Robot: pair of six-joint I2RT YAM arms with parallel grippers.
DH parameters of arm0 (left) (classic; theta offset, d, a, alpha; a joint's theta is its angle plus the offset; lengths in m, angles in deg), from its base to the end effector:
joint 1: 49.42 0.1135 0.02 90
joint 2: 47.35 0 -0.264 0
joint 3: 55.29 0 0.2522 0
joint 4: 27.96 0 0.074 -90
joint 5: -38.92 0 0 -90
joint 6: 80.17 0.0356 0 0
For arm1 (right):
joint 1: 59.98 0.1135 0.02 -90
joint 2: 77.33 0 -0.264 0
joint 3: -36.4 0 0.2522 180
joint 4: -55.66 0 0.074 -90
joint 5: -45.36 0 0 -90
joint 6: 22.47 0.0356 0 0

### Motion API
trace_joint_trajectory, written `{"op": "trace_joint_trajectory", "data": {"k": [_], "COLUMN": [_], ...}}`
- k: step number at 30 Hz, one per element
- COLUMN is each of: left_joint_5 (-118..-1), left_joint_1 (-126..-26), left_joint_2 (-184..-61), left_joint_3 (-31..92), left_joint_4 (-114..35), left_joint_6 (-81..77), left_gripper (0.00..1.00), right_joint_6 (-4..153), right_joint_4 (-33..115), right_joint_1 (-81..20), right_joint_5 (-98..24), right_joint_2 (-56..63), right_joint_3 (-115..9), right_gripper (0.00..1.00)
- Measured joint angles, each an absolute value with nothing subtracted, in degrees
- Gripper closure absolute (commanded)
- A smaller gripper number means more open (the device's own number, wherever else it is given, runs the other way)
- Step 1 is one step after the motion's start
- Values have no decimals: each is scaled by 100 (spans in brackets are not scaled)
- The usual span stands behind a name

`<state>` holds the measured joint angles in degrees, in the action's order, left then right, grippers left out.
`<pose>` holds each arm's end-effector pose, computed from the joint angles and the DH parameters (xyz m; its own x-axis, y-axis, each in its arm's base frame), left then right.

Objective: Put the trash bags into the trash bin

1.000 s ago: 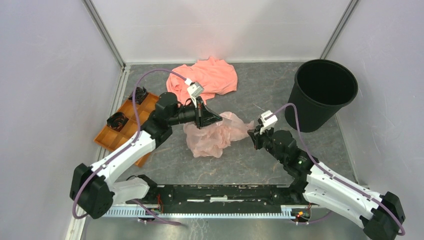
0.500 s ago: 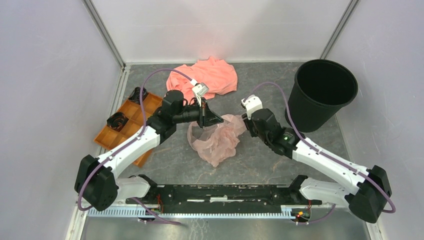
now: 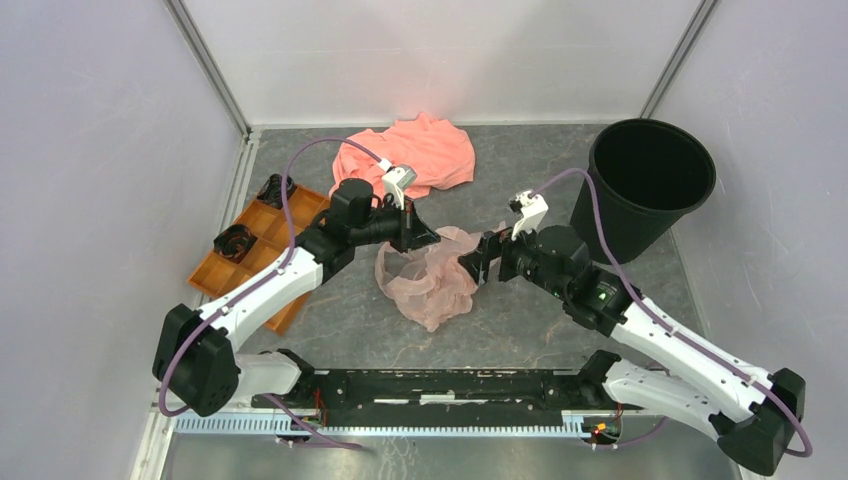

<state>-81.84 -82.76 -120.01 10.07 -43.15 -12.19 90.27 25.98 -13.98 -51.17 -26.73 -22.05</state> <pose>0.2307 -0.1736 0.2934 -0.6213 0.0231 -0.7832 0.6840 0.5036 -0.5278 0.1445 0.1438 0.3113 -0.4861 0.0494 -0.8725 -0.4916 0.8099 0.3198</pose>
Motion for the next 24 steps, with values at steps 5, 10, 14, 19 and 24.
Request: {"op": "trace_joint_trajectory", "data": {"k": [5,10,14,19,24], "left_joint_5": [-8112,-8112,-8162,-8317,-8595], "left_joint_1": [-8276,-8276,-8276,-8276,-8276], "left_joint_2": [-12001,-12001,-12001,-12007,-12139], "left_joint_3": [1009,1009,1009,1009,1011], "left_joint_4": [-4352,-4367,-4370,-4356,-4243], "left_joint_6": [-1217,-1219,-1219,-1219,-1228], "left_gripper": [98,98,98,98,98], "right_joint_6": [10835,12656,13971,14830,15346], "right_joint_4": [4173,4678,4694,4733,4722], "right_joint_1": [-1396,-1396,-1398,-1398,-1398], "right_joint_5": [-4463,-4771,-5390,-5759,-5923], "right_joint_2": [-2690,-2644,-2554,-2382,-2126], "right_joint_3": [-1458,-924,-826,-819,-850], "right_gripper": [2,2,6,11,17]}}
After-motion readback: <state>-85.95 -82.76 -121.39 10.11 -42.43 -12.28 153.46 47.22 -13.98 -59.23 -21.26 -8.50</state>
